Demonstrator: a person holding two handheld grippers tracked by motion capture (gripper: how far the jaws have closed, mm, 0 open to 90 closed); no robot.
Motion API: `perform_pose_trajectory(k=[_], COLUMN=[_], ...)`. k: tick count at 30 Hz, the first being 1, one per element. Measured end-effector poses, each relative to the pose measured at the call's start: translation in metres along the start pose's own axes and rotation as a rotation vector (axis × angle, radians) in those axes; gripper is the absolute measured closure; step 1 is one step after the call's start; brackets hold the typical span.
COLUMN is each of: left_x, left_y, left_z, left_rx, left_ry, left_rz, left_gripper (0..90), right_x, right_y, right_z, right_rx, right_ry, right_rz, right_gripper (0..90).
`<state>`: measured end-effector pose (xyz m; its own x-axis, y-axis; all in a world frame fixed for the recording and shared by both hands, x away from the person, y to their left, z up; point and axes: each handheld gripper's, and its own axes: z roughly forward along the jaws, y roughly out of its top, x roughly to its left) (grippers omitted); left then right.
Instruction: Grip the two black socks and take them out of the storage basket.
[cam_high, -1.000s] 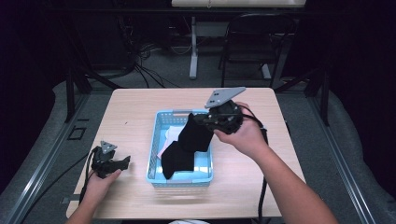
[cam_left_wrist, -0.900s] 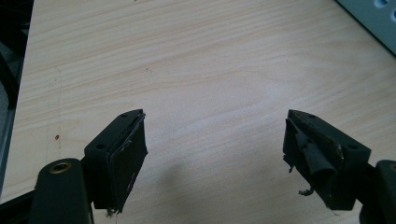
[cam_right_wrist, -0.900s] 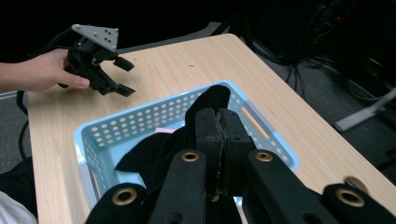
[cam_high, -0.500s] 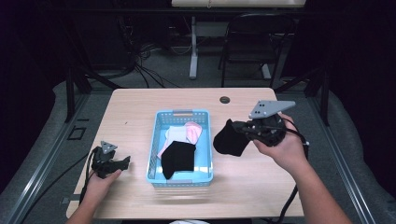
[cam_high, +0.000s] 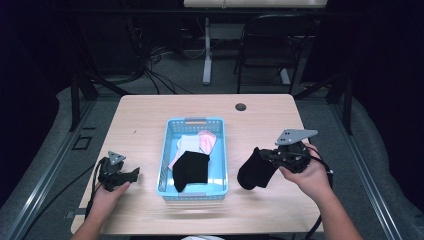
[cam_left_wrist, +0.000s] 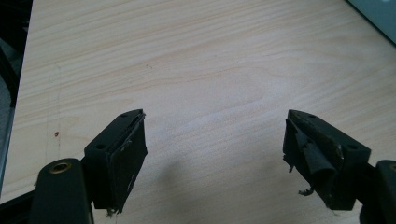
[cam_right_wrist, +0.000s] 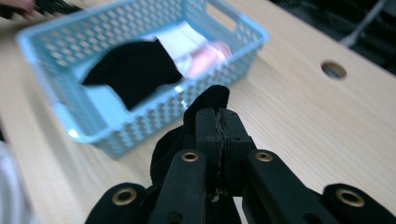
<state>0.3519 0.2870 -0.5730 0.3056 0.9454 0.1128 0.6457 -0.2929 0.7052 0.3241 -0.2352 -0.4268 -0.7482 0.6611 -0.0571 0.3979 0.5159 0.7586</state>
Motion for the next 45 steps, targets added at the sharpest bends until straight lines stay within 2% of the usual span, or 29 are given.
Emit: perform_pose_trajectory(k=[4, 8, 11, 14, 21, 30, 33, 36, 39, 45], left_x=[0.000, 0.000, 0.000, 0.000, 0.000, 0.000, 0.000, -0.001, 0.000, 0.000], left_y=[0.000, 0.000, 0.000, -0.001, 0.000, 0.000, 0.000, 0.000, 0.000, 0.000], left_z=[0.000, 0.000, 0.000, 0.000, 0.000, 0.000, 0.000, 0.000, 0.000, -0.001], left_rx=[0.001, 0.004, 0.000, 0.001, -0.001, 0.002, 0.000, -0.001, -0.002, -0.004], left_ry=[-0.002, -0.003, -0.001, -0.001, -0.001, -0.003, -0.003, -0.001, -0.002, -0.002], left_rz=[0.001, 0.001, -0.001, -0.003, -0.003, 0.003, 0.002, 0.002, 0.001, 0.001], left_gripper=[21.4, 21.4, 21.4, 21.4, 21.4, 21.4, 21.4, 21.4, 21.4, 21.4], right_x=[-0.028, -0.057, -0.067, -0.069, -0.065, -0.057, -0.054, -0.049, -0.041, -0.023], right_y=[-0.016, -0.028, -0.030, -0.029, -0.026, -0.014, -0.009, -0.002, 0.008, 0.031], right_z=[0.027, 0.043, 0.044, 0.042, 0.041, 0.046, 0.048, 0.052, 0.055, 0.061], right_rx=[0.062, 0.055, 0.044, 0.024, 0.023, -0.005, 0.007, 0.000, -0.001, -0.014], right_ry=[-0.040, -0.089, -0.115, -0.122, -0.120, -0.108, -0.105, -0.097, -0.085, -0.042], right_rz=[0.078, 0.196, 0.232, 0.245, 0.221, 0.184, 0.162, 0.143, 0.104, 0.048], right_gripper=[88.2, 87.0, 83.7, 79.1, 77.2, 74.4, 73.9, 72.2, 71.6, 70.8])
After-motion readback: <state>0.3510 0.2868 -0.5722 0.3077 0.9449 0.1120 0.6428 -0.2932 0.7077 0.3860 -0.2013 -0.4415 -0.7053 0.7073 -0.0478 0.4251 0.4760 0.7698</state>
